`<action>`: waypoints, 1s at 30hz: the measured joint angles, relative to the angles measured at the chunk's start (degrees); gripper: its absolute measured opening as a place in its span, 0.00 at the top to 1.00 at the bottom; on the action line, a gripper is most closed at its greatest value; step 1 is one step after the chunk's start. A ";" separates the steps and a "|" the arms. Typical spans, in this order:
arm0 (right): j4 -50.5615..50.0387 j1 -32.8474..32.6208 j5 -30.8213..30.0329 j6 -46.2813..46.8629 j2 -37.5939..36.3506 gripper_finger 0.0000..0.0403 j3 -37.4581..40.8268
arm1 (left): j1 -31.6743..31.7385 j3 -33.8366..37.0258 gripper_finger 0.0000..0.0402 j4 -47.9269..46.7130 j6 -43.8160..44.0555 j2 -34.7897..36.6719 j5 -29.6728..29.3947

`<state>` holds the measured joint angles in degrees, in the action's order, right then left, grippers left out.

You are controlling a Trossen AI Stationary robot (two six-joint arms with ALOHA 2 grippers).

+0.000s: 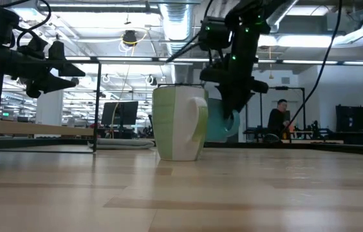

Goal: Stack small to large cups/mugs on shelf
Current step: Put the top blue mug on the shelf

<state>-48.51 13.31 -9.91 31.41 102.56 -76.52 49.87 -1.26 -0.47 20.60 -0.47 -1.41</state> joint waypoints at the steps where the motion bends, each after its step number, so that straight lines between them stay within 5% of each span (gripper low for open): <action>1: -0.10 -0.35 -0.03 -0.54 0.00 0.75 -0.43 | -0.01 0.02 0.35 0.00 0.00 -0.01 0.00; 30: -3.14 -11.20 1.52 -10.25 -0.07 0.75 -23.97 | -0.02 0.01 0.35 0.00 -3.27 -0.02 -0.13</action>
<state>-51.65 2.11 -8.39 21.16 102.50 -100.49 49.85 -1.24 -0.47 17.33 -0.49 -1.54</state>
